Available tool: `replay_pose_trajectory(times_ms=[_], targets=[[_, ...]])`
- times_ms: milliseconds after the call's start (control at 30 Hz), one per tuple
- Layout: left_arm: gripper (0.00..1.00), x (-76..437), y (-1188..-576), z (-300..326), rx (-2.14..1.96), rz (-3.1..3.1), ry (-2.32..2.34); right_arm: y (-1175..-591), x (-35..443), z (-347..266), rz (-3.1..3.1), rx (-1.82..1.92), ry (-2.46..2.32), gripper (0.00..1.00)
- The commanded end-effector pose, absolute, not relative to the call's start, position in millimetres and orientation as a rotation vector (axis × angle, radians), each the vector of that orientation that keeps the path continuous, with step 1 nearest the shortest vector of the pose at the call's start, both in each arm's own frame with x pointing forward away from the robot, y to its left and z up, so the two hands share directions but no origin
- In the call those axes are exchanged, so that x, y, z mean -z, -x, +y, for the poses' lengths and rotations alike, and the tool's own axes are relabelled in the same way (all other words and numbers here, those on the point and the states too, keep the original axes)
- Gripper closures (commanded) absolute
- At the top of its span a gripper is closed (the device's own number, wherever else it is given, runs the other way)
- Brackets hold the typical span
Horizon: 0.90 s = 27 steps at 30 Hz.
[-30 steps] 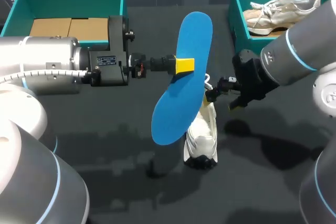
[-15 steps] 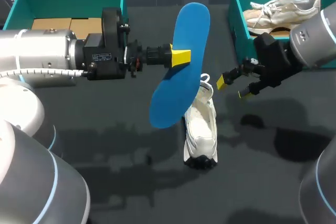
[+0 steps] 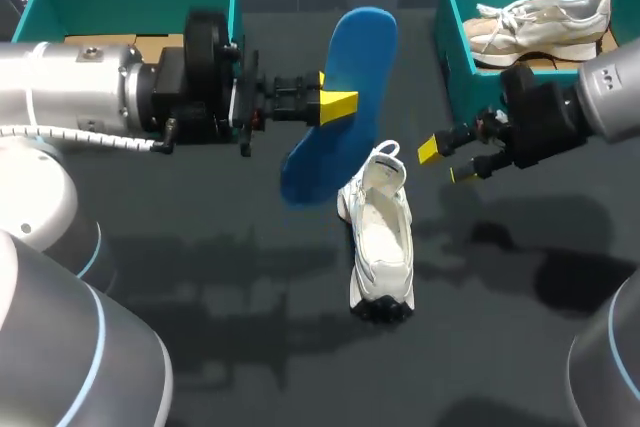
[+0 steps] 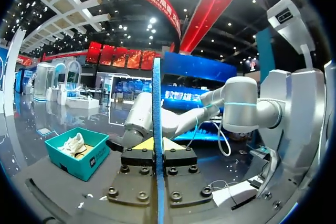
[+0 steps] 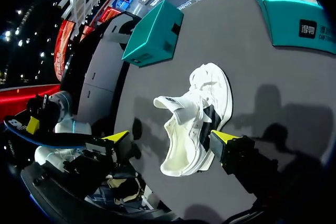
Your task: Take the shoe out of the shoebox, open the shoe tongue, remove and reinsert the insole, then place the shoe into the shoebox
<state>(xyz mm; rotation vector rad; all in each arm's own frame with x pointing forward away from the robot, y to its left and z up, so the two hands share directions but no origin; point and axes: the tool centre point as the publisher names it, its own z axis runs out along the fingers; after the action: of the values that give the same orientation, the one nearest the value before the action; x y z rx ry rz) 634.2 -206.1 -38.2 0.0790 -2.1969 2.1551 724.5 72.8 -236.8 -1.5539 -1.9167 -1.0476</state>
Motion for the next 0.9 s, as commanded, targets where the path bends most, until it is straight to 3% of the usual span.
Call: replay_pose_trajectory(times_ms=[33,367,800,900], targets=[[1.00,46.7,-638.9,-210.3,-2.269,-2.402,0.291,-721.7,238.6,70.1,-1.908,1.061,1.545,0.00],[1.00,46.7,-638.9,-210.3,-2.269,-2.402,0.291,-721.7,238.6,70.1,-1.908,1.061,1.545,0.00],[1.00,75.2,-653.3,-215.4,-2.490,-2.300,1.375,-726.6,183.1,68.7,-1.735,1.095,1.397,0.00],[1.00,77.1,-655.6,-215.7,-2.480,-2.308,1.425,-727.5,176.7,73.1,-1.728,1.075,1.359,0.00]])
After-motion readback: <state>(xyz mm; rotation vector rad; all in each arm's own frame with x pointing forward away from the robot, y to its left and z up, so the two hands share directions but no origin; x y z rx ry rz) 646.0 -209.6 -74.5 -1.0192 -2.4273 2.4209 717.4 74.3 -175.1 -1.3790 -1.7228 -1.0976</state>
